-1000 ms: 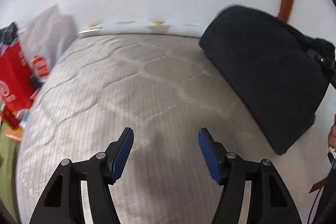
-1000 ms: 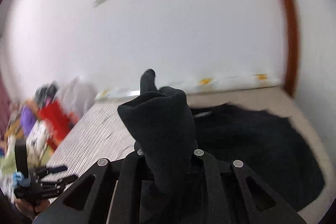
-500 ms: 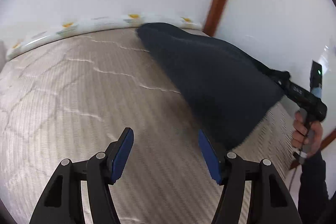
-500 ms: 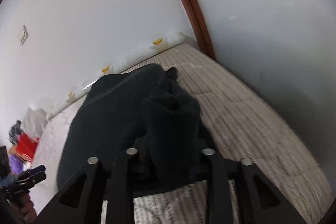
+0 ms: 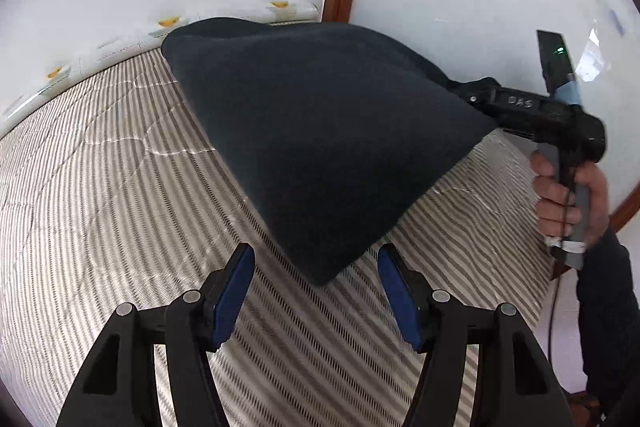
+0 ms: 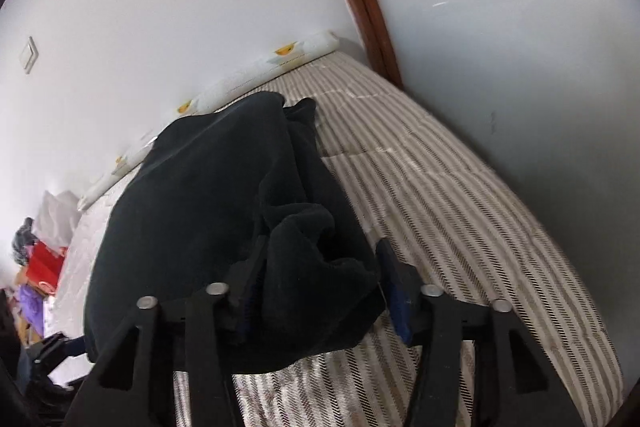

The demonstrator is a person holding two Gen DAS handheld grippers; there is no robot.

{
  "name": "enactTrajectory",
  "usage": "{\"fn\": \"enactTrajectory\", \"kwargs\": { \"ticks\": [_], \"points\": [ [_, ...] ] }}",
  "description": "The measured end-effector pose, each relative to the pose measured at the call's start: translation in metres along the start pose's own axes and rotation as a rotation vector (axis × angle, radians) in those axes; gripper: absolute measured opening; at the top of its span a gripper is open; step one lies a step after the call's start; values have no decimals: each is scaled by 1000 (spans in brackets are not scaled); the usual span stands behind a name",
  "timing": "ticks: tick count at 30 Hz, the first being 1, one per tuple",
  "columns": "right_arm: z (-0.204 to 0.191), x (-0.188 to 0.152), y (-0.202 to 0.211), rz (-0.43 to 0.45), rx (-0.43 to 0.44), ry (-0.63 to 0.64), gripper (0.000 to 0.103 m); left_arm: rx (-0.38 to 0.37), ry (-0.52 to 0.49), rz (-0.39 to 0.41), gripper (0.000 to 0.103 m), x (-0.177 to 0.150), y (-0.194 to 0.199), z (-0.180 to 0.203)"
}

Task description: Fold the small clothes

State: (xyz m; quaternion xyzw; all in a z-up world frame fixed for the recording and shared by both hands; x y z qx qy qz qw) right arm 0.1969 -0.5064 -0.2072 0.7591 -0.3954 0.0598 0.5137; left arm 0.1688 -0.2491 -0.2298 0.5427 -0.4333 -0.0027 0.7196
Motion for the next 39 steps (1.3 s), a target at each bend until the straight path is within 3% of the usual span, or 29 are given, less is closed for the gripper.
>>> {"fn": "enactTrajectory", "kwargs": {
  "ticks": [1, 6, 8, 12, 16, 26, 30, 34, 39],
  "points": [
    [-1, 0, 0, 1, 5, 1, 35, 7, 9, -3, 60, 1, -4, 0],
    [-7, -3, 1, 6, 8, 32, 26, 35, 42, 17, 23, 10, -10, -10],
    [-11, -3, 2, 9, 20, 29, 24, 43, 54, 37, 18, 10, -5, -16],
    [-27, -9, 1, 10, 13, 48, 22, 93, 20, 75, 16, 11, 13, -32],
    [-57, -20, -6, -16, 49, 49, 21, 77, 105, 85, 16, 1, 30, -74],
    [-202, -73, -51, -112, 191, 162, 21, 220, 243, 96, 15, -62, 100, -199],
    [-241, -89, -58, -141, 256, 190, 21, 243, 283, 82, 15, -86, 113, -229],
    [-236, -98, -44, -106, 250, 217, 22, 235, 275, 64, 15, -101, 107, -231],
    [-208, -114, -32, -144, 175, 216, 31, 268, 247, 55, 17, -103, 104, -225]
  ]
}}
Point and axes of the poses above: each gripper's, at about its wrist camera, not at the fingertips, and y roughly against the way its jaws point, z to its right, x to its top, the point moved 9 cm from there along -y, roughly the way its jaws point, and after that the axes turned 8 degrees about -y, right-handed, at the moved point
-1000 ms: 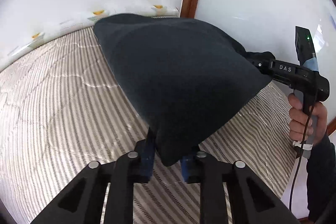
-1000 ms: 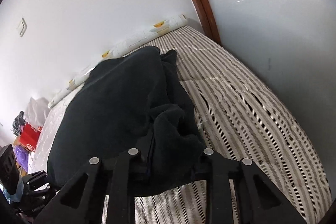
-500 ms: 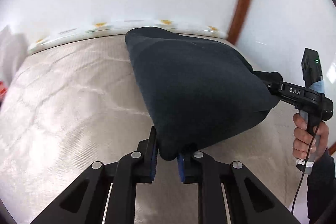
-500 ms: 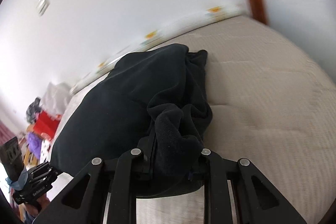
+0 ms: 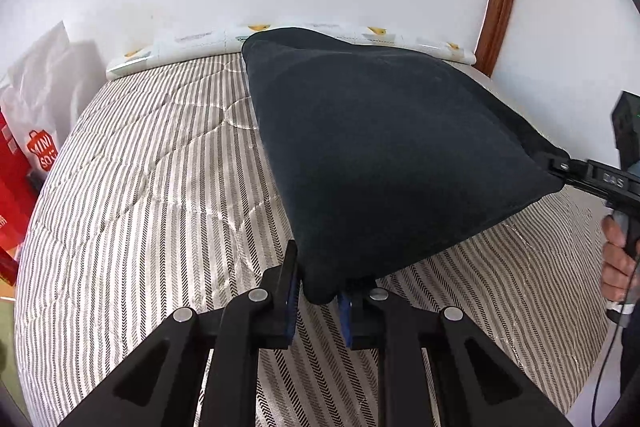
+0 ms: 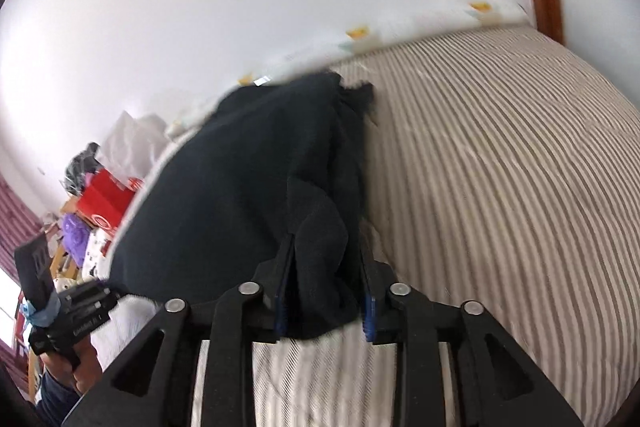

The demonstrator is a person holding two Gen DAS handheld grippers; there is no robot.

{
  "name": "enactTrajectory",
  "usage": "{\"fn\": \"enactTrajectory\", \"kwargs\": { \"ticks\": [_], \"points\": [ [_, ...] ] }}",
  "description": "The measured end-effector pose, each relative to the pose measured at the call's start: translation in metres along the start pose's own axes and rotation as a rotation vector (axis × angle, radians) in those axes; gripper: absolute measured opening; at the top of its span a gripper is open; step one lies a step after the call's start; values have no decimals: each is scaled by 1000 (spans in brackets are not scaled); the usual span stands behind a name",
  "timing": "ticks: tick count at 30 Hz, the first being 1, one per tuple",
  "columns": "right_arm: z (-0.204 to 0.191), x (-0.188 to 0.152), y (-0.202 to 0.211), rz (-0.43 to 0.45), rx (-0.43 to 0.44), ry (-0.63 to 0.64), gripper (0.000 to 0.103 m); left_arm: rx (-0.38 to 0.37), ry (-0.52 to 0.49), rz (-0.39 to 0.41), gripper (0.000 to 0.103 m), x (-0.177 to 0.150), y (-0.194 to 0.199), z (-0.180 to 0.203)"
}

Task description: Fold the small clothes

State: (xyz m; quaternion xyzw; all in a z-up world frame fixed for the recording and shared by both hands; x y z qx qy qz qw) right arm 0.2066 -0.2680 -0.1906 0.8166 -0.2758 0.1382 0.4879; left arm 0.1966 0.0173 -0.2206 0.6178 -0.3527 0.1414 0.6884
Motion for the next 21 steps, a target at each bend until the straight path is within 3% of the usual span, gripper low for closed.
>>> {"fn": "enactTrajectory", "kwargs": {
  "ticks": [4, 6, 13, 15, 18, 21],
  "points": [
    [-18, 18, 28, 88, -47, 88, 33, -37, 42, -15, 19, -3, 9, -4],
    [-28, 30, 25, 104, -41, 109, 34, -33, 48, -14, 26, -7, 20, -6],
    [-21, 45, -34, 12, -65, 44, 34, -32, -8, 42, 32, 10, 47, 1],
    [-16, 42, -45, -16, -46, 19, 9, -22, -32, 63, 34, 25, 45, 4],
    [-10, 43, -30, 49, -10, -2, 7, -17, -34, 56, 34, 40, 29, 5],
    [-2, 33, -30, 36, -44, 4, 7, -37, -15, 27, 36, 38, 9, 4]
  ]
}}
Point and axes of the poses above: each gripper's, at about its wrist camera, not at the fingertips, and y roughly against the way its jaws point, z to its right, x to its top, the point moved 9 cm from there along -y, roughly the way its jaws point, and after that the axes turned 8 degrees about -y, right-handed, at the moved point
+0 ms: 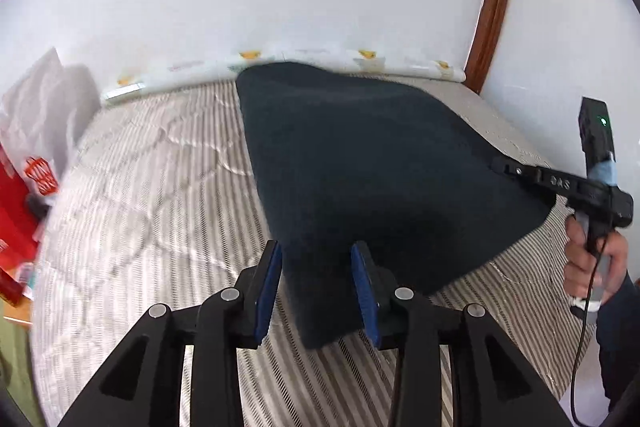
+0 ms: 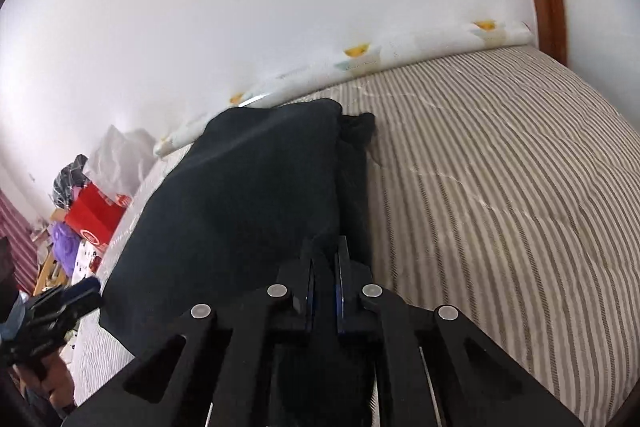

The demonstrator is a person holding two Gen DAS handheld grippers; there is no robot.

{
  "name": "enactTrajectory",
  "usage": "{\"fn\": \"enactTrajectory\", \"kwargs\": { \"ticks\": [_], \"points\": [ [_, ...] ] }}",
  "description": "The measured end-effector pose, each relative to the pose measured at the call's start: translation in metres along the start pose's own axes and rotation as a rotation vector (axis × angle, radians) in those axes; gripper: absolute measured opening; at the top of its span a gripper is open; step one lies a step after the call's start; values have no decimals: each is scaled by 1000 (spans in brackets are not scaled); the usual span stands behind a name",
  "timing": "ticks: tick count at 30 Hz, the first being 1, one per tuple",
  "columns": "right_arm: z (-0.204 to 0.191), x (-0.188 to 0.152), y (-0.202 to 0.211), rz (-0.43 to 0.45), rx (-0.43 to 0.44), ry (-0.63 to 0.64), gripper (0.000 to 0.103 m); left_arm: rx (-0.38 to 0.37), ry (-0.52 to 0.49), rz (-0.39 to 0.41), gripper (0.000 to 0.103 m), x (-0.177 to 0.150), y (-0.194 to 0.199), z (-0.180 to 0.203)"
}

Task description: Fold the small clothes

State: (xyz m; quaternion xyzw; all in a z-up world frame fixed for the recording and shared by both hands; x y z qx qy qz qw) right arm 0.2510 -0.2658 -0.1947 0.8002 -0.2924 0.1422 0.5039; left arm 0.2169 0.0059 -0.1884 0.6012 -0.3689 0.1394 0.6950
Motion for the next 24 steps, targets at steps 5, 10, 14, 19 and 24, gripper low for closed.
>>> {"fn": "enactTrajectory", "kwargs": {
  "ticks": [5, 10, 14, 19, 24],
  "points": [
    [-2, 6, 13, 0, -45, 38, 7, -13, -21, -12, 38, -3, -5, -2],
    [-10, 49, 16, -16, -92, 107, 14, 15, 11, 14, 39, 19, 5, -23],
    [-21, 87, -10, -67, -79, 114, 36, 43, 23, 25, 49, 39, 2, -38],
    [-30, 112, -66, -163, -68, 95, 38, 31, 32, 17, 49, 54, -14, -48],
    [-19, 120, -127, -256, -47, -15, 38, -16, 28, -9, 49, 54, -34, -45]
  ]
}}
Point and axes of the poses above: each gripper's, at about its wrist camera, not at the fingertips, and y roughly against the way its jaws point, z to its right, x to its top, the point moved 9 cm from there along -y, roughly the way its jaws point, and after that the axes turned 8 degrees about -y, right-handed, at the moved point
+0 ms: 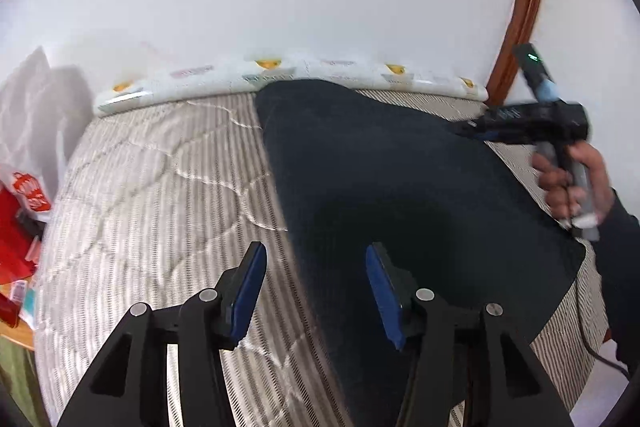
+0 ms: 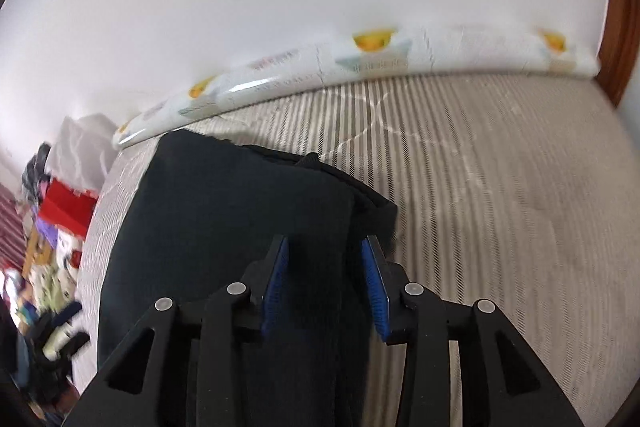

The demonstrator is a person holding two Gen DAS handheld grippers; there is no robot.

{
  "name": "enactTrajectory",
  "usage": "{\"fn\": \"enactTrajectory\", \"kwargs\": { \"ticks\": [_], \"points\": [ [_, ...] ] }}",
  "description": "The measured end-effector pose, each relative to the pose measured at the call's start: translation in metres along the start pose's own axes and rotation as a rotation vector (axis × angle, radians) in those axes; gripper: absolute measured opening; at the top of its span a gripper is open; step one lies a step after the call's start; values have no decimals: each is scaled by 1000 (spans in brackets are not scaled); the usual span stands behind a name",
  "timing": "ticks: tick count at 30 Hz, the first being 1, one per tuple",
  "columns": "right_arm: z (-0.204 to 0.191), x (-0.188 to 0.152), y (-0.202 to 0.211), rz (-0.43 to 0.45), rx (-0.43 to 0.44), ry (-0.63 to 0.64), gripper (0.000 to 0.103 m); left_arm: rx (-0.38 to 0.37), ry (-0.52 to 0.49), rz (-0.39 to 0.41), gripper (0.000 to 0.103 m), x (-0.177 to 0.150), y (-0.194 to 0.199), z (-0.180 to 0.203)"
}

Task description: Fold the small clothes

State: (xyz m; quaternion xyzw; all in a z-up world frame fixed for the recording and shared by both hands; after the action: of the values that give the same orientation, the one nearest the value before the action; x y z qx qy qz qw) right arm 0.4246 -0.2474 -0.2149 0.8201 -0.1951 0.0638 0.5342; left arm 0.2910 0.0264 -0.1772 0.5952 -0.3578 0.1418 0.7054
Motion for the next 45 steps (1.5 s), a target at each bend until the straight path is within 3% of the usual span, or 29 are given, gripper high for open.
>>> {"fn": "enactTrajectory", "kwargs": {
  "ticks": [1, 2, 3, 5, 7, 10, 14, 16, 18, 19, 21, 24, 29, 31, 33, 36, 38, 42, 45],
  "points": [
    [2, 4, -5, -5, 7, -23, 38, -8, -4, -5, 49, -1, -4, 2],
    [2, 9, -11, -6, 16, -51, 30, -8, -14, -7, 49, -1, -9, 3],
    [-1, 12, -13, -5, 26, -52, 9, -9, -19, -6, 49, -1, -11, 4],
    [-11, 15, -6, 28, 41, 12, 7, -14, -18, -7, 49, 0, -17, 5],
    [-10, 24, 22, 131, 63, 69, 6, -25, -14, -8, 50, -1, -18, 5],
    [3, 28, 32, 153, 112, 21, 6, -40, -13, -3, 50, -1, -17, 8],
    [13, 14, 2, 51, 10, 26, 13, -19, -22, -2, 50, -2, -16, 10],
    [17, 9, 11, 71, 31, -4, 14, -21, -13, 0, 50, -6, -11, 10],
    [20, -1, 29, 100, 26, -3, 25, -22, -12, -2, 50, -9, -6, 9],
    [21, -9, 37, 106, 23, 0, 36, -21, -14, -3, 50, -12, -3, 9],
    [21, -27, 52, 105, 33, 4, 42, -15, -15, -5, 51, -16, 0, 8],
    [19, -59, 65, 67, 73, 1, 43, -6, 5, -7, 51, -21, 5, 7],
    [14, -97, 48, -3, 91, -4, 40, 17, 26, -8, 51, -27, 9, 6],
    [9, -99, 47, 21, 95, 19, 17, 26, 34, -11, 51, -27, 9, 6],
    [9, -91, 62, 86, 122, 44, 8, 34, 40, -17, 52, -28, 9, 6],
    [18, -88, 69, 96, 153, 0, 7, 30, 47, -20, 52, -27, 8, 7],
    [21, -91, 63, 70, 119, 4, 8, 39, 43, -20, 52, -27, 9, 8],
    [24, -93, 82, 138, 35, 26, 10, 36, 48, -21, 52, -32, 16, 9],
    [22, -106, 94, 139, 48, 35, 19, 14, 60, -17, 52, -39, 21, 10]
  ]
}}
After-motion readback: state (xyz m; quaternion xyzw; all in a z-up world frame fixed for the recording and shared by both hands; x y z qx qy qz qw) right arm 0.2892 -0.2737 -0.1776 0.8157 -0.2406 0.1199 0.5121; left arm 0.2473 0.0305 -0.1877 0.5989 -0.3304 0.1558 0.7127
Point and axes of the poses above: each gripper's, at about its wrist camera, not at the fingertips, and y roughly against the way its jaws point, z to its right, x to its top, the point moved 9 cm from there along -y, roughly the way its jaws point, and after that the axes turned 8 degrees about -y, right-handed, at the moved point
